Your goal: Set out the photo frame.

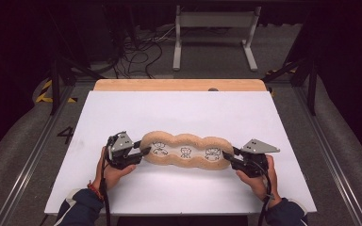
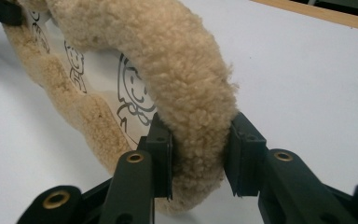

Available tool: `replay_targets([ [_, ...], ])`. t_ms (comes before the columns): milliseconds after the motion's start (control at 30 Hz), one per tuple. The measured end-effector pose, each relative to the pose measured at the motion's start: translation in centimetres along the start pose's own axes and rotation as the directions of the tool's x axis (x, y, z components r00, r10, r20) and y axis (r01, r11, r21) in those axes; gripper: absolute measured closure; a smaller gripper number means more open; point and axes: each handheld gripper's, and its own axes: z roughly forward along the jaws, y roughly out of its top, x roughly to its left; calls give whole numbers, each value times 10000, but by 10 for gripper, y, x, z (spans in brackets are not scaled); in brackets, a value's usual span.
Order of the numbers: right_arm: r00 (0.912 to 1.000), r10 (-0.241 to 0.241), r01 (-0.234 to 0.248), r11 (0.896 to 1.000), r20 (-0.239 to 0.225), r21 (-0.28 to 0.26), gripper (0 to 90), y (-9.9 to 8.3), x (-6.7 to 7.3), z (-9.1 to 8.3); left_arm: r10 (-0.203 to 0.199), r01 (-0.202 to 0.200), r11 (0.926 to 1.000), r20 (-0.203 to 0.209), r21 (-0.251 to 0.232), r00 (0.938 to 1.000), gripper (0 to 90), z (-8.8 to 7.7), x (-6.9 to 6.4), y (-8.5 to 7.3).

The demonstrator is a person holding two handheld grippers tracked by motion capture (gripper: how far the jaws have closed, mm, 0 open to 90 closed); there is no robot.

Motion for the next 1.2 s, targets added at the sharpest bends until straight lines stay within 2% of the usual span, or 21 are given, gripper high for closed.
replay_targets([
  [300, 9996, -271, 271, 9996, -116, -15, 660, 9, 4, 14, -146, 149, 9999, -428, 60, 9990, 620, -12, 2, -8],
  [833, 9981, -621, 621, 9981, -46, 20, 632, 10, 6, 18, -92, 94, 9999, -406, 56, 9991, 608, -13, 2, -9],
  [1133, 9962, -872, 873, 9961, -46, 136, 571, 11, 6, 21, 110, -107, 9999, -491, 57, 9987, 580, -14, 0, -9],
  [1200, 9968, -789, 790, 9969, -96, 50, 552, 11, 7, 23, 126, -122, 9999, -519, 89, 9986, 571, -13, 0, -9],
])
